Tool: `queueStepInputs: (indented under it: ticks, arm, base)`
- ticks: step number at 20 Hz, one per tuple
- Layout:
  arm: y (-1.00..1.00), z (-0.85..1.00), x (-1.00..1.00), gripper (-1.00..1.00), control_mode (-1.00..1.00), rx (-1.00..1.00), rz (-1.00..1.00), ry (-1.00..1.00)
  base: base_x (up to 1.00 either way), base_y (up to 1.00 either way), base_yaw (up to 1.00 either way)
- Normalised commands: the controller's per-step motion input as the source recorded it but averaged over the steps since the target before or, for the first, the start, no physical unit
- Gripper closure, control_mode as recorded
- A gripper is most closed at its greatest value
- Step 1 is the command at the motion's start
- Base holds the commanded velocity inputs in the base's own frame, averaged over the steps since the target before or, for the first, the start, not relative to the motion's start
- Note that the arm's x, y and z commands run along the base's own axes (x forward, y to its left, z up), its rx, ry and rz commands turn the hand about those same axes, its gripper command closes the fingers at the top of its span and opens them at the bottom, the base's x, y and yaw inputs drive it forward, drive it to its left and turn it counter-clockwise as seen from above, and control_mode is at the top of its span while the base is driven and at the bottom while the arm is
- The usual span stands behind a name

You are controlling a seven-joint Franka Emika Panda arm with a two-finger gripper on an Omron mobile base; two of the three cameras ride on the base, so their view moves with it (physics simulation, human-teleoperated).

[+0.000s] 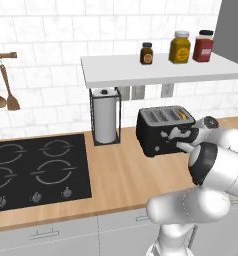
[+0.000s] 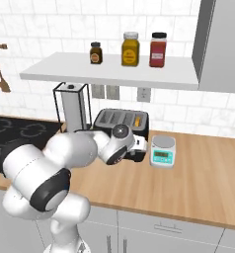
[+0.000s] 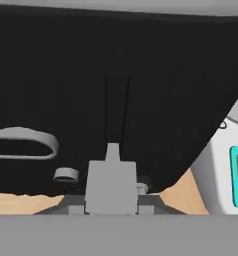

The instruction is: Start the toaster. Once the lever pops up, take the bread to the plate on the dining counter.

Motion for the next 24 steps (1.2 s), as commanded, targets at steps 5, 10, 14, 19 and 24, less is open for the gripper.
queueStepInputs:
  ticks: [5, 10, 14, 19, 24]
  arm:
    - [0.00, 0.43, -0.73, 1.00, -1.00, 0.00, -0.01, -0.22]
    - [-0.07, 0.65, -0.88, 1.00, -1.00, 0.00, -0.10, -0.14]
    - [0.00, 0.96, -0.69, 1.00, -1.00, 0.00, -0.12, -0.11]
    - [0.00, 1.00, -0.35, 1.00, -1.00, 0.00, -0.13, -0.03]
    - [0.00, 1.00, -0.07, 1.00, -1.00, 0.00, -0.11, 0.00]
  base:
    - [0.00, 0.00, 0.00]
    - [0.00, 0.00, 0.00]
    - [0.00, 0.00, 0.00]
    - [0.00, 0.00, 0.00]
    - [0.00, 0.00, 0.00]
